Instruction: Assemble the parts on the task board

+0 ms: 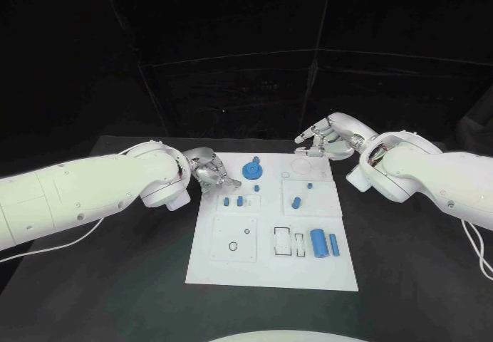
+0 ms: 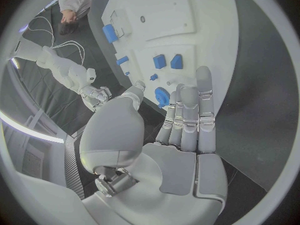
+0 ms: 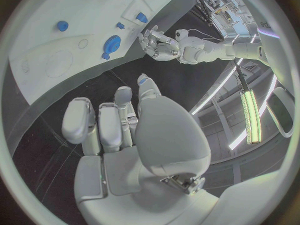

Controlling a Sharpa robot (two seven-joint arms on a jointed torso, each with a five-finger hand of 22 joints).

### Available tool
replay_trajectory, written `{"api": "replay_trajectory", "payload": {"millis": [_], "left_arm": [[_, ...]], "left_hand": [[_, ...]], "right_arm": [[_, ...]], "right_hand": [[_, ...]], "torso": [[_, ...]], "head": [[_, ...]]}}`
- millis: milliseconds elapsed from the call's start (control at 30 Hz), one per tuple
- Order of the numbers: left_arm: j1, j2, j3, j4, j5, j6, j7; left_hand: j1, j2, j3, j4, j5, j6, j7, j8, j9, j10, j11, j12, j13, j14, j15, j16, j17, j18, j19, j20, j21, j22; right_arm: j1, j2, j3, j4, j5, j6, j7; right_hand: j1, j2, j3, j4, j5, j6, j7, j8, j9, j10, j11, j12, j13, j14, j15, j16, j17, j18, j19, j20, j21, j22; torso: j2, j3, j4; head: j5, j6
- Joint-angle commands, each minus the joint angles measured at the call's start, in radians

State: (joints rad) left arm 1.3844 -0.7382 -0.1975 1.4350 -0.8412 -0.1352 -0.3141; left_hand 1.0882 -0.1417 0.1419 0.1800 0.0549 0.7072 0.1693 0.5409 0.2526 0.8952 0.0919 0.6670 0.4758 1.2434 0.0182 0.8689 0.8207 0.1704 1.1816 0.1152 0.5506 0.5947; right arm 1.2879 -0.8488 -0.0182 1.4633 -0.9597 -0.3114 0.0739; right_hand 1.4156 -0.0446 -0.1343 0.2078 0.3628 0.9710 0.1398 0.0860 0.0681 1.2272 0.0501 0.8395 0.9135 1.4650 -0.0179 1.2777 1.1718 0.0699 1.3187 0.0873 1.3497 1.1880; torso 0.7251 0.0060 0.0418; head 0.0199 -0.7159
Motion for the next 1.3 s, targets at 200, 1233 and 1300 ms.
{"api": "replay_trajectory", "payload": {"millis": [200, 1233, 1300], "left_arm": [[-0.001, 0.066, -0.008, -0.058, -0.071, -0.084, 0.288], [-0.027, 0.267, -0.035, -0.224, -0.588, -0.014, 0.274], [-0.027, 0.272, -0.035, -0.227, -0.591, -0.003, 0.269]], "left_hand": [[0.26, 0.056, 0.055, -0.121, 0.006, 0.047, -0.003, -0.046, -0.07, -0.038, 0.009, -0.067, -0.105, -0.037, 0.001, -0.082, -0.091, 0.013, 0.016, 0.006, -0.067, -0.061], [0.276, -0.005, 0.227, -0.195, 0.003, 0.259, -0.048, -0.258, -0.184, 0.088, -0.024, -0.26, -0.37, 0.269, -0.038, 0.523, 0.442, -0.061, 0.283, -0.038, 0.507, 0.448], [0.277, -0.005, 0.234, -0.197, 0.003, 0.263, -0.048, -0.261, -0.184, 0.092, -0.025, -0.264, -0.374, 0.269, -0.039, 0.524, 0.44, -0.061, 0.283, -0.039, 0.509, 0.45]], "right_arm": [[0.002, 0.003, 0.001, 0.0, -0.001, -0.001, 0.009], [0.002, 0.014, 0.001, 0.002, -0.001, 0.001, 0.011], [0.002, 0.015, 0.001, 0.001, -0.001, 0.001, 0.011]], "right_hand": [[-0.005, 0.006, -0.006, 0.003, 0.005, 0.001, -0.001, 0.005, 0.001, -0.008, 0.0, -0.005, -0.002, 0.023, -0.005, -0.006, -0.001, 0.017, -0.008, 0.001, -0.006, -0.002], [-0.004, 0.006, -0.006, 0.002, 0.006, 0.001, -0.001, 0.005, 0.001, -0.008, 0.0, -0.005, -0.002, 0.023, -0.005, -0.007, -0.002, 0.017, -0.008, 0.001, -0.007, -0.003], [-0.004, 0.006, -0.006, 0.002, 0.006, 0.001, -0.001, 0.005, 0.001, -0.008, 0.0, -0.005, -0.002, 0.023, -0.005, -0.007, -0.002, 0.017, -0.008, 0.001, -0.007, -0.003]], "torso": [[0.002, -0.0006, -0.001], [0.002, 0.0008, -0.0028], [0.001, 0.0, -0.0012]], "head": [[-0.006, 0.006], [-0.019, 0.012], [-0.02, 0.009]]}}
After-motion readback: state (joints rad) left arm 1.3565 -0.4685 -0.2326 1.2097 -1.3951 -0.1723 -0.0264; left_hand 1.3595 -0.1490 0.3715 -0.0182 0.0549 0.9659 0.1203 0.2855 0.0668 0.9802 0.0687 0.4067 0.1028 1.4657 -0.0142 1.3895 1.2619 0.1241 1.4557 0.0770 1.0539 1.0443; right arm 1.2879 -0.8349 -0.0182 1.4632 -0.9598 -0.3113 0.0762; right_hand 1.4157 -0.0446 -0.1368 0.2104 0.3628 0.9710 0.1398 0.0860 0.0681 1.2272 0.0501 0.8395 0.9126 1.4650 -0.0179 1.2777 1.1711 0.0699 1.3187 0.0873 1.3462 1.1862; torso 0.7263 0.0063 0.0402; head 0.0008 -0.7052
